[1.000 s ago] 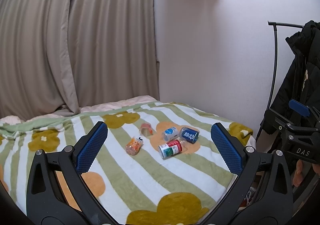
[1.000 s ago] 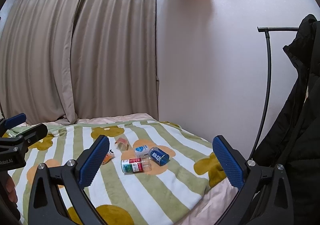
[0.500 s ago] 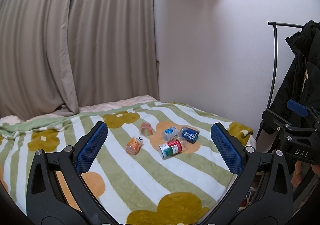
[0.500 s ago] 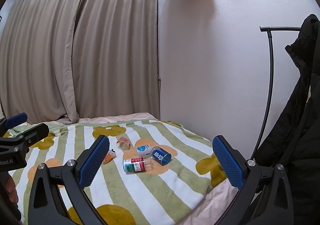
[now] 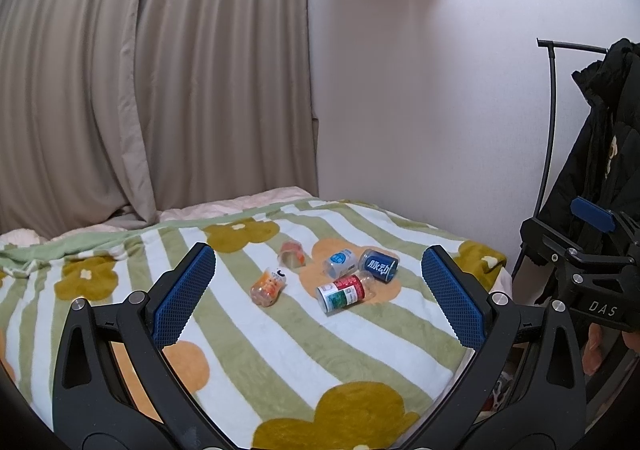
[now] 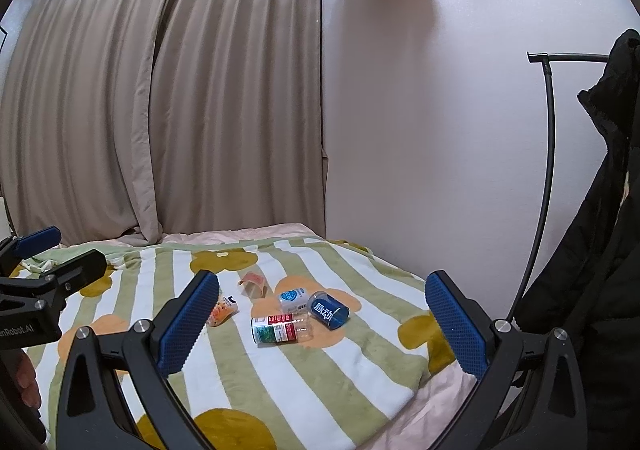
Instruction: Flip cup upside down
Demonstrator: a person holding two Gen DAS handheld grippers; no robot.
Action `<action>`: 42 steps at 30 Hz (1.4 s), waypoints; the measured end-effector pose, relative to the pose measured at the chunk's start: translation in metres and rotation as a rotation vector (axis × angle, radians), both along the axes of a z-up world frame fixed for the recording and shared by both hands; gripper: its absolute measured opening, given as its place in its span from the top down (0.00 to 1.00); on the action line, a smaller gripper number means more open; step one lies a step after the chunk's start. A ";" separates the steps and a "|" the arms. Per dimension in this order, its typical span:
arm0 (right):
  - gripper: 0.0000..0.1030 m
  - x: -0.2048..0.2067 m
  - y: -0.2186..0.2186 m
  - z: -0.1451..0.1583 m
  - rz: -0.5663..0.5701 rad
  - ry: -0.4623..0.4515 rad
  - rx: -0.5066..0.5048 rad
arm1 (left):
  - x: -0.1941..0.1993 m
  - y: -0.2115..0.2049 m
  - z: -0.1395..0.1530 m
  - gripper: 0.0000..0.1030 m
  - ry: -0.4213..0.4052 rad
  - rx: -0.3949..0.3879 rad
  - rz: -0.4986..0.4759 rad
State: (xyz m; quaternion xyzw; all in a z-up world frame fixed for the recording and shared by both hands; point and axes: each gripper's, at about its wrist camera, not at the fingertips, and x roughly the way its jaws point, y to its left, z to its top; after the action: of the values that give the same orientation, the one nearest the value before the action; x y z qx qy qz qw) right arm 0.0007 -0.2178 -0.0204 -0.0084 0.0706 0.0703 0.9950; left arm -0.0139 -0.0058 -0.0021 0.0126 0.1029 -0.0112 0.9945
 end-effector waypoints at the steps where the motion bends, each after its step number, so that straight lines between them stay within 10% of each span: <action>1: 0.00 0.000 0.000 0.000 -0.001 0.000 -0.001 | 0.000 0.001 -0.001 0.00 0.004 -0.001 0.001; 15: 0.00 0.045 -0.011 0.001 0.049 0.070 0.004 | 0.039 0.003 -0.007 0.00 0.052 0.017 -0.005; 23: 0.00 0.184 -0.004 -0.002 0.236 0.267 -0.151 | 0.111 0.018 -0.037 0.00 0.174 -0.021 -0.014; 35: 0.00 0.426 0.038 -0.122 0.357 0.756 -0.305 | 0.237 0.041 -0.136 0.00 0.471 -0.066 0.018; 42: 0.12 0.474 0.065 -0.182 0.373 0.889 -0.441 | 0.265 0.053 -0.177 0.00 0.587 -0.118 0.027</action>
State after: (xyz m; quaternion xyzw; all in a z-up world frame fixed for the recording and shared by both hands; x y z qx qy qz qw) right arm 0.4743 -0.1524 -0.2021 -0.1992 0.4959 0.2266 0.8143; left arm 0.2512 0.0470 -0.1796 -0.0502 0.3854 -0.0073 0.9214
